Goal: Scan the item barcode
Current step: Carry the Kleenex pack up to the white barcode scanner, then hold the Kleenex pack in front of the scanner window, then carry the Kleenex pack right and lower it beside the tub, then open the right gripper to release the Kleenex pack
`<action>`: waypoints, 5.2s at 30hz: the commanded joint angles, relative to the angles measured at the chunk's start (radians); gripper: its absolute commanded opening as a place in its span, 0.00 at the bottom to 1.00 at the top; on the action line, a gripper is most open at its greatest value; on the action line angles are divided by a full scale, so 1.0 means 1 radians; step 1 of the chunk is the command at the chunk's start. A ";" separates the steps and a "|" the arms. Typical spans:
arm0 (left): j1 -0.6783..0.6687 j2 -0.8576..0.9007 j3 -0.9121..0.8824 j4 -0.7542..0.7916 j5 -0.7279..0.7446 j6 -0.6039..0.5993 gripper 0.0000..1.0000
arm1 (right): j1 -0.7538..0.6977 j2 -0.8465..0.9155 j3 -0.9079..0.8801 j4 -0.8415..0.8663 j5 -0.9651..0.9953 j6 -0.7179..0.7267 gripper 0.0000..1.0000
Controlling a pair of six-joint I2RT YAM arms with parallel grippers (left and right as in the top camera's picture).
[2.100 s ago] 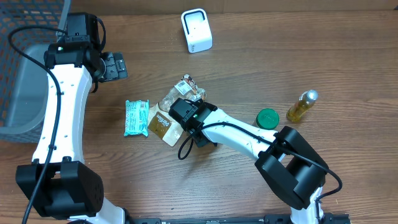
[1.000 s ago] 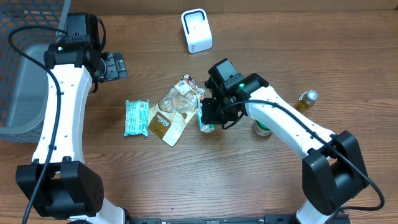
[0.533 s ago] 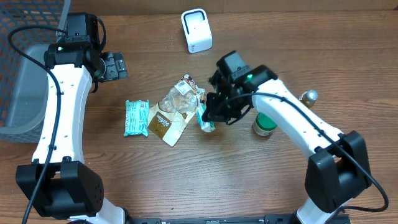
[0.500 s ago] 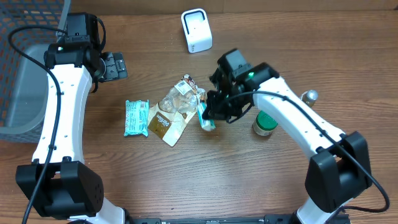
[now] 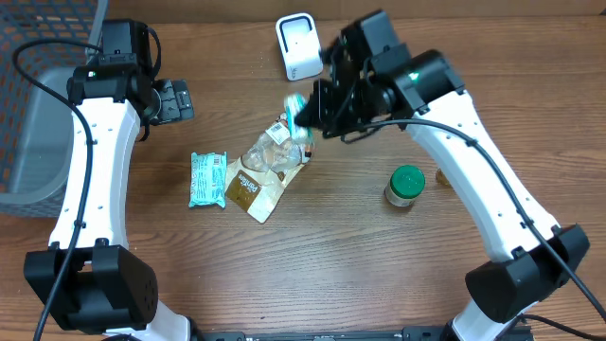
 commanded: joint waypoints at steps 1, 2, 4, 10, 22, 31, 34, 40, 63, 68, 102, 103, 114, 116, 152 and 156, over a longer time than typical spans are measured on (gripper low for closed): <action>-0.007 -0.007 0.018 0.001 -0.006 0.001 1.00 | -0.003 -0.015 0.066 0.072 -0.010 0.031 0.04; -0.007 -0.007 0.018 0.001 -0.006 0.001 0.99 | -0.003 -0.015 0.066 0.099 -0.006 0.045 0.04; -0.007 -0.007 0.018 0.001 -0.006 0.001 0.99 | -0.004 -0.011 0.066 0.150 0.019 0.067 0.04; -0.007 -0.007 0.018 0.001 -0.006 0.001 1.00 | -0.003 0.024 0.066 0.291 0.126 0.073 0.04; -0.007 -0.007 0.018 0.001 -0.006 0.001 1.00 | -0.030 0.201 0.066 0.611 0.165 0.069 0.04; -0.007 -0.007 0.018 0.001 -0.006 0.001 1.00 | -0.093 0.348 0.066 0.855 0.168 0.132 0.04; -0.007 -0.007 0.018 0.001 -0.006 0.001 1.00 | -0.102 0.392 0.066 0.917 0.167 0.203 0.04; -0.007 -0.007 0.018 0.001 -0.006 0.001 1.00 | -0.103 0.482 0.066 1.047 0.168 0.275 0.04; -0.007 -0.007 0.018 0.001 -0.006 0.001 1.00 | -0.138 0.645 0.065 1.260 0.250 0.521 0.04; -0.007 -0.007 0.018 0.001 -0.006 0.001 1.00 | -0.138 0.662 0.064 1.256 0.250 0.522 0.04; -0.007 -0.007 0.018 0.001 -0.006 0.001 0.99 | -0.164 0.341 0.015 -0.076 0.197 -0.045 0.04; -0.007 -0.007 0.018 0.001 -0.006 0.001 1.00 | -0.160 0.341 -0.002 -0.109 0.227 -0.045 0.04; -0.007 -0.007 0.018 0.001 -0.006 0.001 0.99 | -0.145 0.341 -0.153 -0.182 0.365 -0.039 0.04; -0.007 -0.007 0.018 0.001 -0.006 0.001 1.00 | -0.145 0.341 -0.158 -0.195 0.386 -0.037 0.04; -0.007 -0.007 0.018 0.001 -0.006 0.001 1.00 | -0.145 0.340 -0.185 -0.105 0.657 -0.010 0.26; -0.007 -0.007 0.018 0.001 -0.006 0.001 1.00 | -0.143 0.340 -0.133 -0.119 0.628 -0.011 0.26</action>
